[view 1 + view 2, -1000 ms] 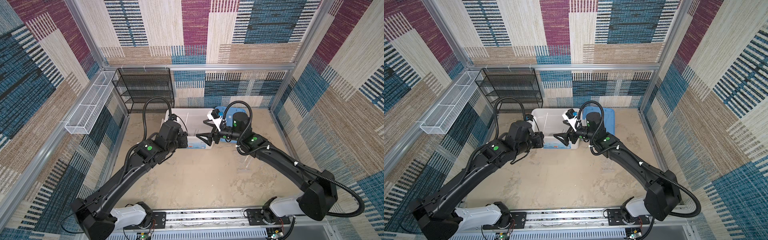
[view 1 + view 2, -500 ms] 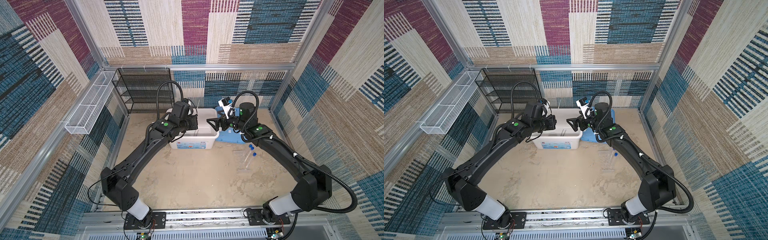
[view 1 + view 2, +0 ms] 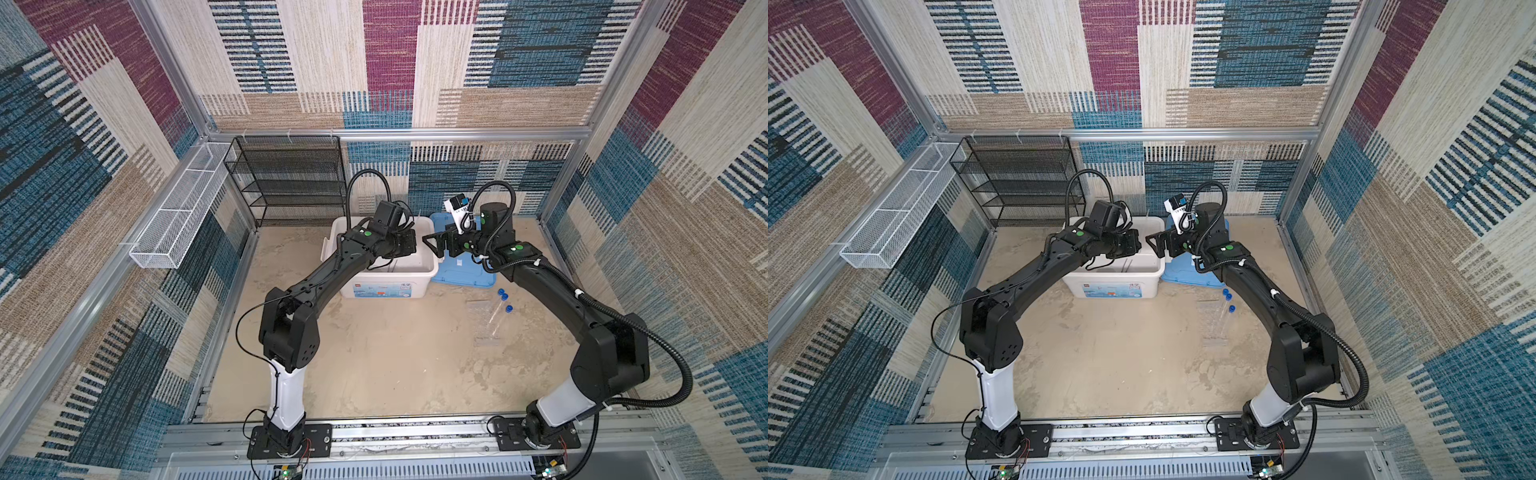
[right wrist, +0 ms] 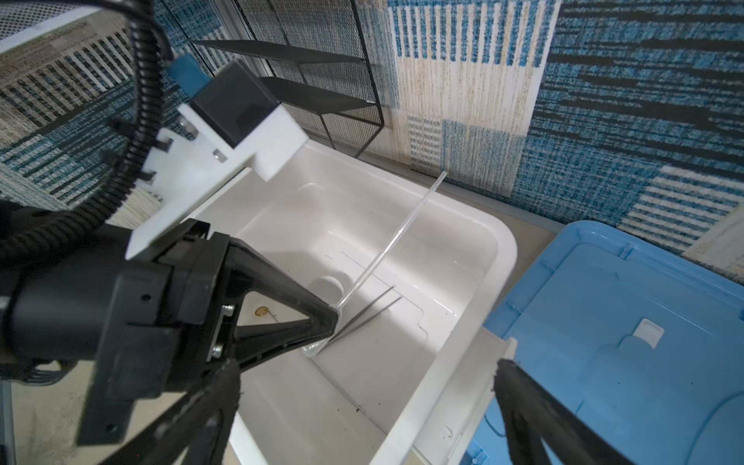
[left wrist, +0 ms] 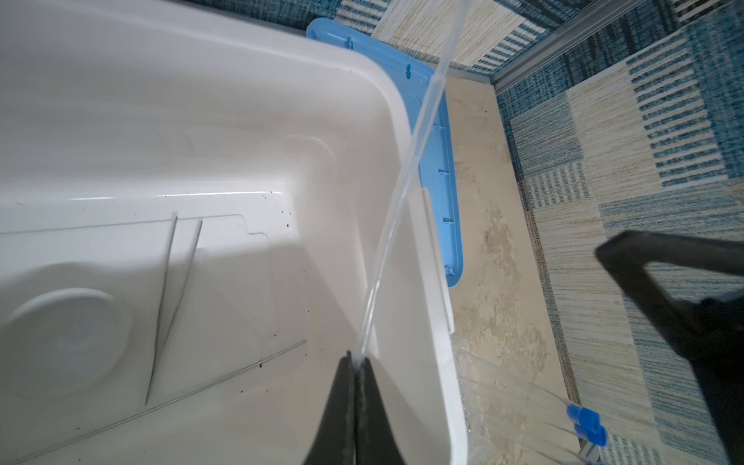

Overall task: Organize the chemistry lab equipment
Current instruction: 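Lower the pipette into the white bin and open the left gripper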

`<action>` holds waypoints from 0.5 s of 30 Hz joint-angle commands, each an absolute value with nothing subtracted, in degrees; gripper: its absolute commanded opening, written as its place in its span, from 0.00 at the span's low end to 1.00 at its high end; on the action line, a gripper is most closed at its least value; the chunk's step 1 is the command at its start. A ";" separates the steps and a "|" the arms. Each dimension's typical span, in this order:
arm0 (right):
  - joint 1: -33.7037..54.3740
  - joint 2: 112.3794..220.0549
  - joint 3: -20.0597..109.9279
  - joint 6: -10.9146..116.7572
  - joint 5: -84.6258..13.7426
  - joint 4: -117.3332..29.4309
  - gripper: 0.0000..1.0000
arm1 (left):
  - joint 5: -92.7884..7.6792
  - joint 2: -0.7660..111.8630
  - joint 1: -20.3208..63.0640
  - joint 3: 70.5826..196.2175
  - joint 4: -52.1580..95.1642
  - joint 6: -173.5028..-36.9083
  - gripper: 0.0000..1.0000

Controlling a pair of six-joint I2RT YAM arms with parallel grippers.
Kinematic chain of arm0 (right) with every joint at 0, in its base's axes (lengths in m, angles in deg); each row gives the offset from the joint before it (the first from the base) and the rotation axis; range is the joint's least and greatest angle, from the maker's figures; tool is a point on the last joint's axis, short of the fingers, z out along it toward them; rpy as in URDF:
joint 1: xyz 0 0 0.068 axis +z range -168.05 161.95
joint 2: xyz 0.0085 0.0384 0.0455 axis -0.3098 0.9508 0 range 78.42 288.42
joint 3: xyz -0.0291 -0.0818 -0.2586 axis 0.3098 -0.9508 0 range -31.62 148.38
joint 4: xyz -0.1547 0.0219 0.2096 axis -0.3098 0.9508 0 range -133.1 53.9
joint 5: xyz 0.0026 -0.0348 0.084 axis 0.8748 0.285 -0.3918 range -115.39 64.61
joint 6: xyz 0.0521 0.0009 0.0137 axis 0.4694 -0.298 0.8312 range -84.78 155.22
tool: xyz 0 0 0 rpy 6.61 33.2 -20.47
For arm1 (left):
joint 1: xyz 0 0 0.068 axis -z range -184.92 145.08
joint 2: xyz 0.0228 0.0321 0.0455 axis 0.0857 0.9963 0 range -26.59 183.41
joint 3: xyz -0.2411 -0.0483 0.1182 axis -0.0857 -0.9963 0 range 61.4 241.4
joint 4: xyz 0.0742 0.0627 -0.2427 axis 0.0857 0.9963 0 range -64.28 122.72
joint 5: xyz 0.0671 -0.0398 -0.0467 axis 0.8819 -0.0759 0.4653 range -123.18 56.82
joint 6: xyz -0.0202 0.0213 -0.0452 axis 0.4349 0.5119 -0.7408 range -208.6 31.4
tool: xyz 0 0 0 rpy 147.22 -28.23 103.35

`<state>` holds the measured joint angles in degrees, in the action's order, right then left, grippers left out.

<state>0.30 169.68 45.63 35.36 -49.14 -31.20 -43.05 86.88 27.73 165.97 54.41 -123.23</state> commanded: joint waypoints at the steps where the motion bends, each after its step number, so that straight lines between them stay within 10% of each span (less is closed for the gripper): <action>1: 0.30 169.20 44.87 34.89 -47.78 -31.63 1.00 | -43.42 86.83 28.29 163.17 49.69 -127.22 0.00; 15: 0.24 171.77 46.33 32.44 -44.46 -29.84 1.00 | -44.59 92.28 28.72 160.52 45.08 -132.13 0.00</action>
<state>0.24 171.32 45.46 33.66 -46.51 -29.74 -43.99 91.55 28.69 159.88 46.98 -130.38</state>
